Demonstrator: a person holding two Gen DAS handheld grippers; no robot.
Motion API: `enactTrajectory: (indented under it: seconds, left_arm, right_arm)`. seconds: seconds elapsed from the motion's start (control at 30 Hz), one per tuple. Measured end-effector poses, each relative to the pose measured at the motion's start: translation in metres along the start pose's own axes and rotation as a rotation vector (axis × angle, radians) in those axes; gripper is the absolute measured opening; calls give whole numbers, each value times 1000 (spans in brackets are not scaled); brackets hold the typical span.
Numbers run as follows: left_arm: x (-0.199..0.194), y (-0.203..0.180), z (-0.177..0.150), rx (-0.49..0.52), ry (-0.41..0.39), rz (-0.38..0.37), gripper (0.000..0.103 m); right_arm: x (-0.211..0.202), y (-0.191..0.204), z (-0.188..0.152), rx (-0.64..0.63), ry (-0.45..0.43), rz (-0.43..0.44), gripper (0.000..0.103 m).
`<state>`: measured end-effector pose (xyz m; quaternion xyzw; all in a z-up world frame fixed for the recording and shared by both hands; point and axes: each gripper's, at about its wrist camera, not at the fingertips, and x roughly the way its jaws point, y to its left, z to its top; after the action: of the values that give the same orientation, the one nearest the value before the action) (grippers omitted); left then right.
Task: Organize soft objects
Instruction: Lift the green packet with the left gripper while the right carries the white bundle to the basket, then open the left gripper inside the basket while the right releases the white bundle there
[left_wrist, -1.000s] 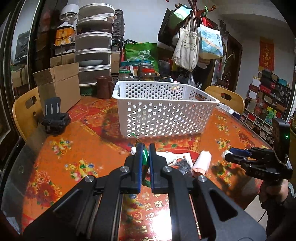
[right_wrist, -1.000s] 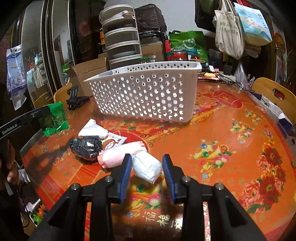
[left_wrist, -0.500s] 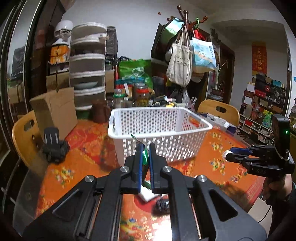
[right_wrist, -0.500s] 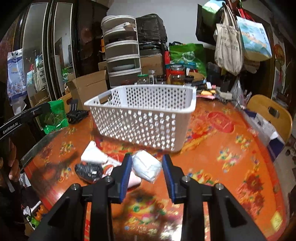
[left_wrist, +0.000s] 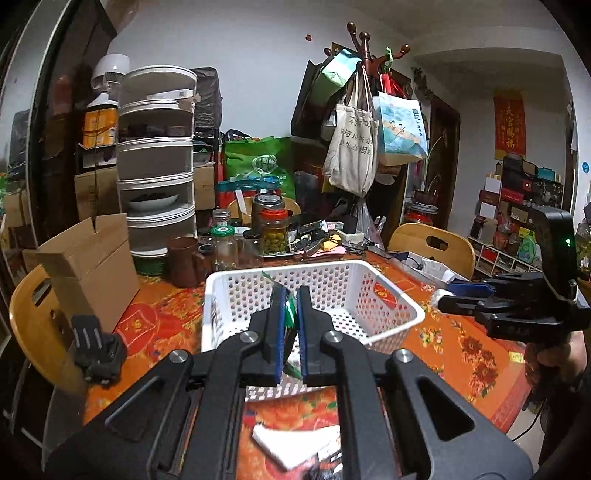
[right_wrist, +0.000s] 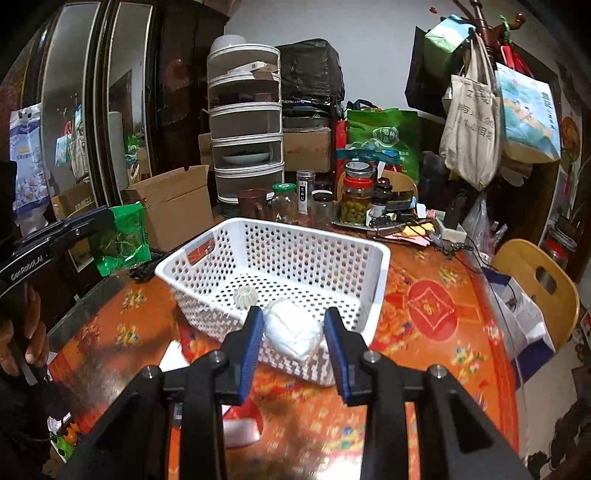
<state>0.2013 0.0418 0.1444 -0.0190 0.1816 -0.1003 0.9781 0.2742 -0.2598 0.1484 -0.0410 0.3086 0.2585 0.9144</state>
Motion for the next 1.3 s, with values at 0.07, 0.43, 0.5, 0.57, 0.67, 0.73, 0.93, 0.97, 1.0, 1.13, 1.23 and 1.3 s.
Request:
enactTrajectory:
  seconds: [0.07, 0.43, 0.5, 0.57, 0.67, 0.73, 0.93, 0.97, 1.0, 1.13, 1.23, 1.3]
  left_arm:
    - [19, -2, 12, -3, 22, -6, 5]
    - [168, -3, 25, -68, 326, -6, 5]
    - [190, 1, 15, -88, 383, 7, 5]
    - [210, 4, 7, -100, 439, 15, 5]
    - [230, 8, 0, -115, 482, 19, 5]
    - [239, 9, -5, -125, 503, 20, 5]
    - [252, 10, -17, -134, 545, 26, 5]
    - [254, 10, -19, -136, 554, 26, 5]
    - [256, 11, -20, -137, 560, 27, 5]
    - [255, 13, -25, -134, 576, 31, 6]
    - [255, 15, -26, -140, 583, 34, 6]
    - [254, 15, -26, -140, 585, 33, 6]
  right_arm:
    - [11, -3, 13, 3, 17, 9, 33]
    - [128, -24, 51, 38, 227, -53, 33]
    - [142, -27, 48, 39, 260, -70, 33]
    - [156, -30, 45, 34, 296, -86, 33]
    - [173, -29, 41, 23, 337, -99, 33]
    - [180, -27, 38, 13, 354, -114, 33]
    - [196, -23, 32, -4, 386, -116, 33]
    - [199, -22, 31, -4, 391, -117, 33]
    - [200, -22, 30, -6, 396, -118, 33]
    - [206, -20, 26, -14, 418, -121, 33]
    - [204, -21, 27, -2, 412, -115, 33]
    - [201, -21, 29, 0, 402, -111, 33]
